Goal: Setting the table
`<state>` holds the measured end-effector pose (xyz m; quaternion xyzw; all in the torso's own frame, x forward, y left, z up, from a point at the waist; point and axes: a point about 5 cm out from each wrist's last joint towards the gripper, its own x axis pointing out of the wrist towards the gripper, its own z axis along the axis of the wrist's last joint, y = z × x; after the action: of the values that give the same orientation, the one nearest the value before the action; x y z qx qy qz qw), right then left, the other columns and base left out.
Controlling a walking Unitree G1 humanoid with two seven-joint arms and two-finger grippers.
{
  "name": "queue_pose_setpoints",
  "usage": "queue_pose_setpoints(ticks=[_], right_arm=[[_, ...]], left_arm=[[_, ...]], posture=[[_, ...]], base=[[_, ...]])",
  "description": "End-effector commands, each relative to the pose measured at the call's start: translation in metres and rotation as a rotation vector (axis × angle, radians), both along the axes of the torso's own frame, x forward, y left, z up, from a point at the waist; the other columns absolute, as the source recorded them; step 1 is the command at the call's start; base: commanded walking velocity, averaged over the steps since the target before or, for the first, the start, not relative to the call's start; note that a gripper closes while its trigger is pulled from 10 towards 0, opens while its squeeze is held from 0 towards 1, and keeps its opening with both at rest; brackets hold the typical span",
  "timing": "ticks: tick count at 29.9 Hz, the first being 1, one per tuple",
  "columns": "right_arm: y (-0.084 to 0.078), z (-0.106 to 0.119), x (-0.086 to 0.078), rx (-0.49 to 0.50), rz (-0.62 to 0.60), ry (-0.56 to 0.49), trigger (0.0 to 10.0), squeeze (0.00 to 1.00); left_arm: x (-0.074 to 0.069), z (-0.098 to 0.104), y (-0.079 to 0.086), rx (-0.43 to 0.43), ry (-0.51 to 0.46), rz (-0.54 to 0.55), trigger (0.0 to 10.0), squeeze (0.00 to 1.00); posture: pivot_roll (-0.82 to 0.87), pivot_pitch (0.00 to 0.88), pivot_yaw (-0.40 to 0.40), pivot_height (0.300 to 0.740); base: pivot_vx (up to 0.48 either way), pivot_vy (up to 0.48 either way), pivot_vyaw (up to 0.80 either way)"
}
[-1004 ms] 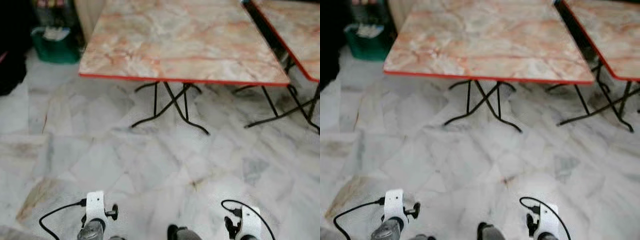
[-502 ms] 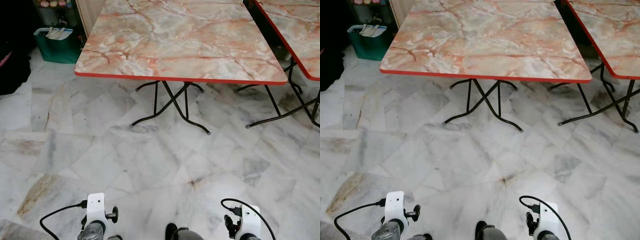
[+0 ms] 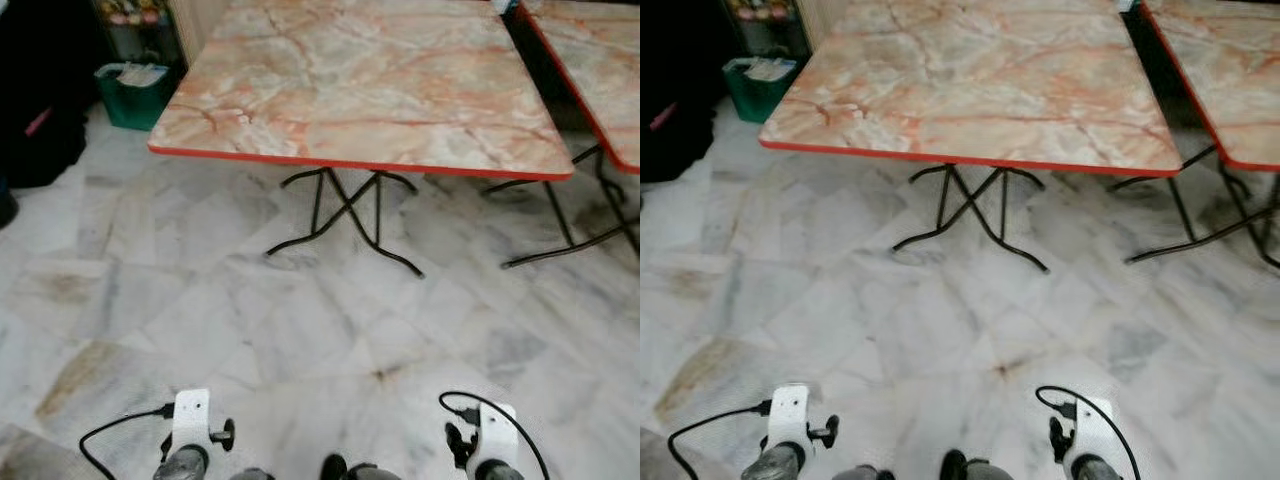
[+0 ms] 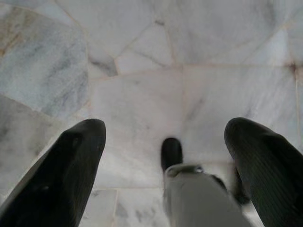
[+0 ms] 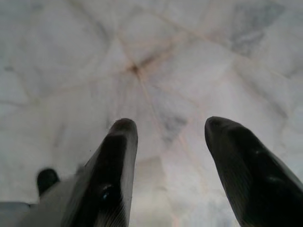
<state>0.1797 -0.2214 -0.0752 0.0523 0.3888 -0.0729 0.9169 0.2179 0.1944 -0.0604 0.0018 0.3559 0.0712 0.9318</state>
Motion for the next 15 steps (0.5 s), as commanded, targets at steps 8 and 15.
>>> queue_pose_setpoints(ticks=[8, 15], right_arm=[[-0.0016, -0.0010, -0.0025, 0.000, -0.007, 0.009, 10.0, 0.00], [-0.0018, -0.0008, -0.0020, 0.000, -0.011, 0.008, 10.0, 0.00]], left_arm=[[-0.0072, -0.0054, -0.0035, -0.006, 0.035, -0.007, 10.0, 0.00], [-0.0070, -0.0054, -0.0038, -0.010, 0.036, -0.002, 10.0, 0.00]], posture=[[-0.03, 0.194, -0.021, 0.740], [-0.03, 0.206, -0.022, 0.740]], base=[[0.000, -0.301, 0.00], [0.252, -0.269, 0.00]])
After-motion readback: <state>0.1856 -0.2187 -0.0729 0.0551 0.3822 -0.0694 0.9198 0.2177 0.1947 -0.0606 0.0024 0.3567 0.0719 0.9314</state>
